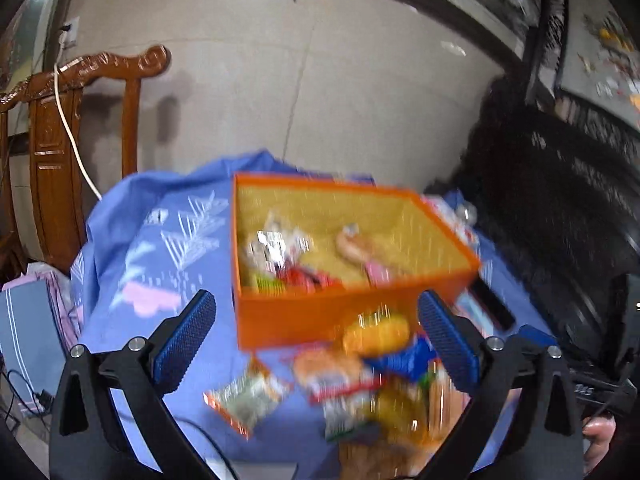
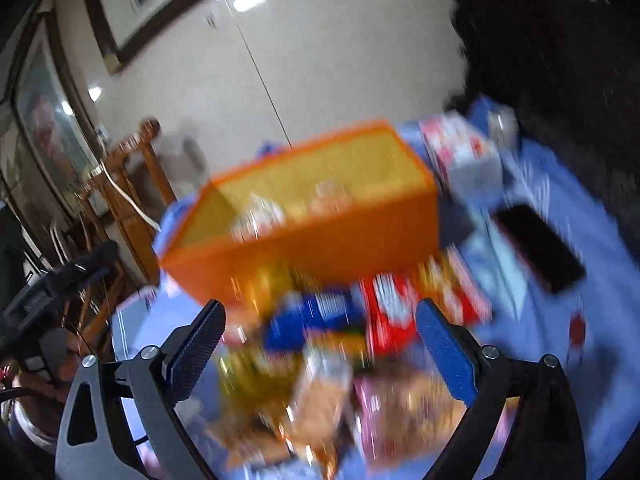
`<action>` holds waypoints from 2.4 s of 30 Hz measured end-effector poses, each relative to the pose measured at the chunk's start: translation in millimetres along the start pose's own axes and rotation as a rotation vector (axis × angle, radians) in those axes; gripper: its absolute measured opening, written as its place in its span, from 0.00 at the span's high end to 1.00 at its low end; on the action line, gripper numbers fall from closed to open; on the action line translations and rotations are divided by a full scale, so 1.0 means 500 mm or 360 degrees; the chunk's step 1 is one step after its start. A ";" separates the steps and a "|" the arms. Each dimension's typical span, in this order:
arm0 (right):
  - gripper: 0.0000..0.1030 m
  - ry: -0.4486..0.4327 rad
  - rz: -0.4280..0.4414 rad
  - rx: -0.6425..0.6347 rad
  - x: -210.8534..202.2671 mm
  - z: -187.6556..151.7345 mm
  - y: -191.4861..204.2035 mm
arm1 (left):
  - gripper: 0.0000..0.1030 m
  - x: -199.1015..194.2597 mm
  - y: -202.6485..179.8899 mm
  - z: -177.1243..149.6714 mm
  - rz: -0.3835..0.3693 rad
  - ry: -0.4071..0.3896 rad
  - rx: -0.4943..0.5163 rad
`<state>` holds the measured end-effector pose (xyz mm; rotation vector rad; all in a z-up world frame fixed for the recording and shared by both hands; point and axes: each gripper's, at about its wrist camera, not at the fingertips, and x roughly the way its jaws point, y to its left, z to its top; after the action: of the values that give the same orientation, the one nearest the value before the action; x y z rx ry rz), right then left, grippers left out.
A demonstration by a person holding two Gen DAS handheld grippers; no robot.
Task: Organize snacks
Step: 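Carry the cookie bag and chocolate bar into the orange box and release both, then grasp the clear bread-stick bag with the barcode using the right gripper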
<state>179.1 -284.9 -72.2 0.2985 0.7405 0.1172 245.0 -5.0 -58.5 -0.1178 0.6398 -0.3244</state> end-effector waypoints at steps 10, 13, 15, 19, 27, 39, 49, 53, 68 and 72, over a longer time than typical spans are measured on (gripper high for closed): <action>0.22 0.0207 -0.0021 -0.0013 0.058 -0.094 0.015 | 0.04 -0.033 -0.019 -0.089 0.0032 0.0090 0.0131; 0.24 0.0210 -0.0031 -0.0043 0.066 -0.094 0.019 | 0.04 -0.040 -0.014 -0.091 0.0037 0.0094 0.0114; 0.27 0.0216 -0.0034 -0.0063 0.071 -0.091 0.025 | 0.04 -0.042 -0.012 -0.091 0.0033 0.0094 0.0105; 0.29 0.0227 -0.0087 -0.0137 0.087 -0.091 0.036 | 0.04 -0.043 -0.015 -0.090 0.0029 0.0094 0.0107; 0.46 0.0227 -0.0153 -0.0263 0.112 -0.095 0.054 | 0.04 -0.039 -0.037 -0.102 0.0023 0.0110 0.0164; 0.65 0.0194 -0.0002 -0.0063 0.062 -0.090 0.019 | 0.04 -0.011 -0.068 -0.121 -0.0022 0.0185 0.0217; 0.65 0.0111 0.0046 0.0068 -0.018 -0.086 -0.026 | 0.04 0.081 -0.146 -0.174 -0.0139 0.0324 0.0456; 0.65 0.0102 0.0052 0.0088 -0.027 -0.088 -0.037 | 0.04 0.137 -0.165 -0.190 -0.0164 0.0385 0.0531; 0.65 0.0134 0.0064 0.0163 -0.006 -0.096 -0.067 | 0.22 0.182 -0.208 -0.209 -0.0210 0.0344 0.0715; 0.65 0.0134 0.0064 0.0158 -0.004 -0.098 -0.065 | 0.27 0.187 -0.203 -0.216 -0.0230 0.0365 0.0698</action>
<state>144.2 -305.1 -114.9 0.4051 0.8253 0.1320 223.9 -132.7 -176.3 0.2982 0.7742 -0.6164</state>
